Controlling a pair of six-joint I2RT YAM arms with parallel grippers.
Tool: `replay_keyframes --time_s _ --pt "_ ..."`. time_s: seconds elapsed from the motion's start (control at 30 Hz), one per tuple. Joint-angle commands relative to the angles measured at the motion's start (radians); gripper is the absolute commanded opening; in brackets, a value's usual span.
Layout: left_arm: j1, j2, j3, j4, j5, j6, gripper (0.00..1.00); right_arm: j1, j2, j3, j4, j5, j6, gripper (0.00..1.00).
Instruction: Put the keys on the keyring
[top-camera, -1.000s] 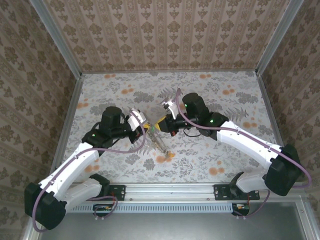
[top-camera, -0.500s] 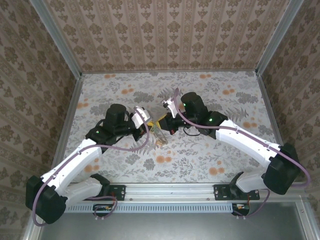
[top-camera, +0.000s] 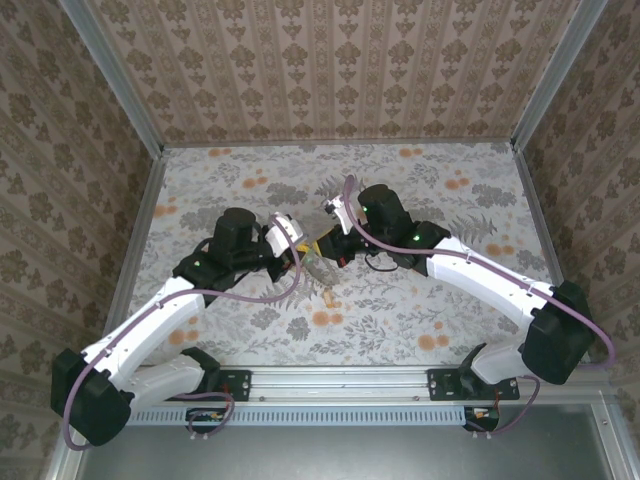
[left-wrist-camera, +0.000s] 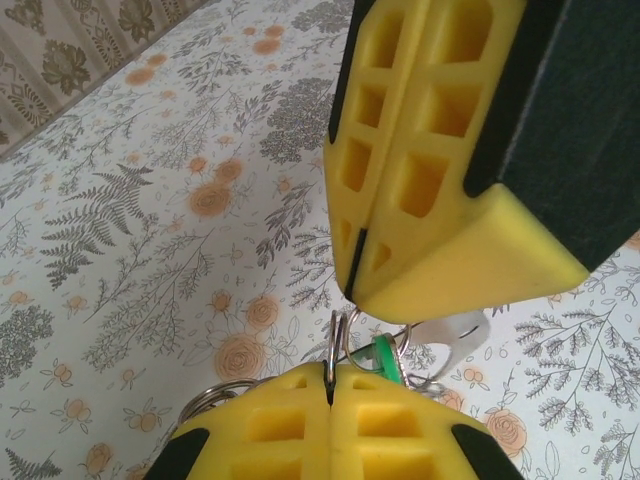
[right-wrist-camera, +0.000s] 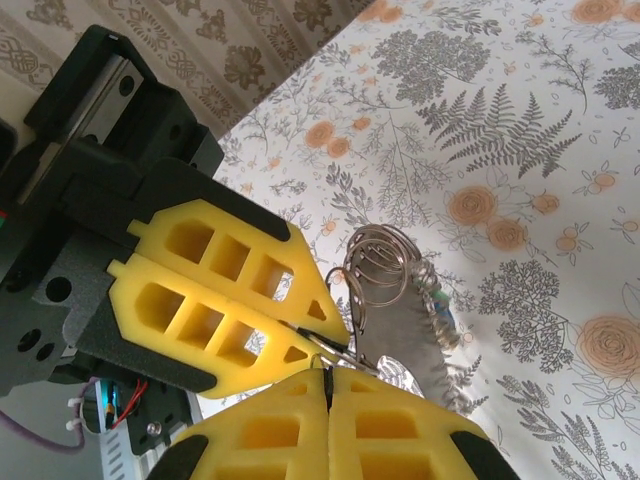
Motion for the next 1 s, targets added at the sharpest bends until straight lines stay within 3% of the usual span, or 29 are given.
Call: replay_keyframes --time_s 0.0,0.47,0.97 --pt "-0.020 -0.009 0.050 0.052 0.030 0.005 0.00 0.008 0.010 0.026 0.011 0.030 0.022 0.00" --pt "-0.027 -0.035 0.052 0.043 0.012 0.011 0.00 0.003 0.015 0.022 -0.019 0.122 0.037 0.00" --pt "-0.027 -0.078 0.021 0.073 0.011 0.011 0.00 -0.034 0.006 0.014 -0.065 0.087 0.070 0.00"
